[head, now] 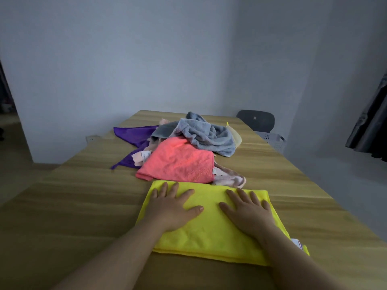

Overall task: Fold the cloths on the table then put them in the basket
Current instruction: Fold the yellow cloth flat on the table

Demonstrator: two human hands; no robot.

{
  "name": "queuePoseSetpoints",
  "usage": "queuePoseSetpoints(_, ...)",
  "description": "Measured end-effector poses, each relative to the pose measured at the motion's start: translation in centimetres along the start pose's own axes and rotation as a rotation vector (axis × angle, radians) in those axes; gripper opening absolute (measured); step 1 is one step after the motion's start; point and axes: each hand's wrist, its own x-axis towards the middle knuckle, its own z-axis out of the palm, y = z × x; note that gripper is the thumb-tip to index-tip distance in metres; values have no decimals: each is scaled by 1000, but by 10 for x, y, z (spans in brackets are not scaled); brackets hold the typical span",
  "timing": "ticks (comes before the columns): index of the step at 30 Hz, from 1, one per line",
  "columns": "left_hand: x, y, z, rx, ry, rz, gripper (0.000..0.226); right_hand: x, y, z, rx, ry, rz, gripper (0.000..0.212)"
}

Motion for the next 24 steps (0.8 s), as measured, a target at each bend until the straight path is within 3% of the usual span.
queuePoseSetpoints(12, 37, -7, 1, 8, 38, 6, 75, 40, 3, -1, 18, 50, -19, 64)
queuePoseSetpoints(15, 32, -6, 3, 8, 51, -11, 76, 27, 2, -4, 125, 281, -26, 48)
queuePoseSetpoints(18, 26, -4, 4, 23, 47, -47, 77, 11, 6, -7, 147, 576, 105, 27)
queuePoseSetpoints(24, 14, -2, -1, 38, -19, -51, 78, -17, 30, -7, 30, 382, 296, 31)
